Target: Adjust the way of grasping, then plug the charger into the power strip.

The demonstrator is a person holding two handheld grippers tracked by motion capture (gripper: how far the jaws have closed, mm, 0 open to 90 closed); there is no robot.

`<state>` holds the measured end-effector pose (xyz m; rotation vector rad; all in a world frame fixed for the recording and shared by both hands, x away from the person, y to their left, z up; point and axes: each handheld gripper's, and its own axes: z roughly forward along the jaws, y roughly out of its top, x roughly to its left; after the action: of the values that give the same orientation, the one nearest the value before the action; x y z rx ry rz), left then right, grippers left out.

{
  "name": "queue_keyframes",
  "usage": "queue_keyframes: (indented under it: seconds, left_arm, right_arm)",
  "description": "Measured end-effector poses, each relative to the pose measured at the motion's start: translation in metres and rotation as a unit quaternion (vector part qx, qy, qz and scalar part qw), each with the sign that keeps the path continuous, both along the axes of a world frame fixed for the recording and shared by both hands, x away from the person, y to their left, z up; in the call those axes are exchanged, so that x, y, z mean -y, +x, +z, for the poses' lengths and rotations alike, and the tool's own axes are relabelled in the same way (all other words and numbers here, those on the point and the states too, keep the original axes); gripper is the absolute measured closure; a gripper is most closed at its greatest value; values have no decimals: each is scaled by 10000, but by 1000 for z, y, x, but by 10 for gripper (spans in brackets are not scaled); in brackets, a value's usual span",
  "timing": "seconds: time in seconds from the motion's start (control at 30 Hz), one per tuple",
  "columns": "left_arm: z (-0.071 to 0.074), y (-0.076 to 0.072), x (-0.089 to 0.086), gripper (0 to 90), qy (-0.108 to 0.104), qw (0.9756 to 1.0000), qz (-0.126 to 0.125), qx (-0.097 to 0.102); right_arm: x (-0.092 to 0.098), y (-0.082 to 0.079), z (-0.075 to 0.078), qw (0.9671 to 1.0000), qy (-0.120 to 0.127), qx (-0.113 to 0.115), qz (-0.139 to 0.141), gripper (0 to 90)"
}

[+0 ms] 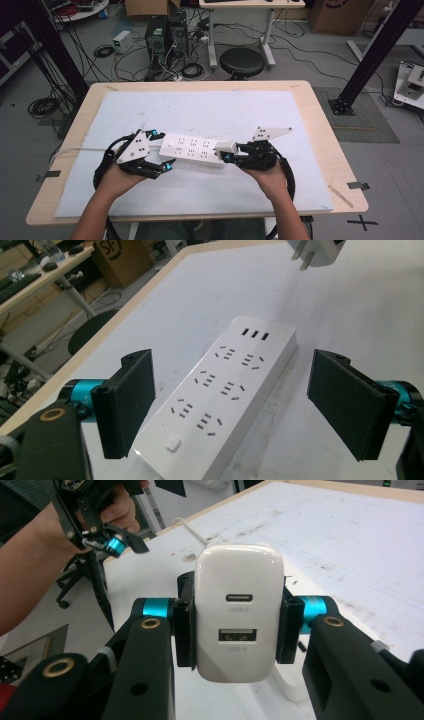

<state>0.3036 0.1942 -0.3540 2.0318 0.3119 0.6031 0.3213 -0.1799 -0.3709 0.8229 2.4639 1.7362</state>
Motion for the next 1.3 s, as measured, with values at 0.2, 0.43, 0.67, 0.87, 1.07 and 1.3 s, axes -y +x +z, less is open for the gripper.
queue_keyframes:
  seconds: [0.2,0.43,0.67,0.87,1.07,1.3]
  left_arm:
    - [2,7,-10,193,-31,9999,140,-53]
    - [1,10,-19,193,-84,9996,241,-128]
    - [-3,9,-28,193,-117,9993,296,-190]
    - [-1,8,-34,193,-126,9994,269,-167]
    - [-2,7,-37,193,-116,9995,235,-172]
    - [-8,5,-38,193,-64,9996,192,-206]
  right_arm:
    - [14,1,2,9998,-86,32,-169,631]
    - [12,3,4,9993,-332,148,-31,632]
    - [-11,15,4,9959,-762,364,-314,632]
    - [-34,29,4,9882,-1437,461,-273,632]
    - [-46,44,4,9809,-1900,403,-63,632]
    - [-60,71,10,9687,-2439,215,410,632]
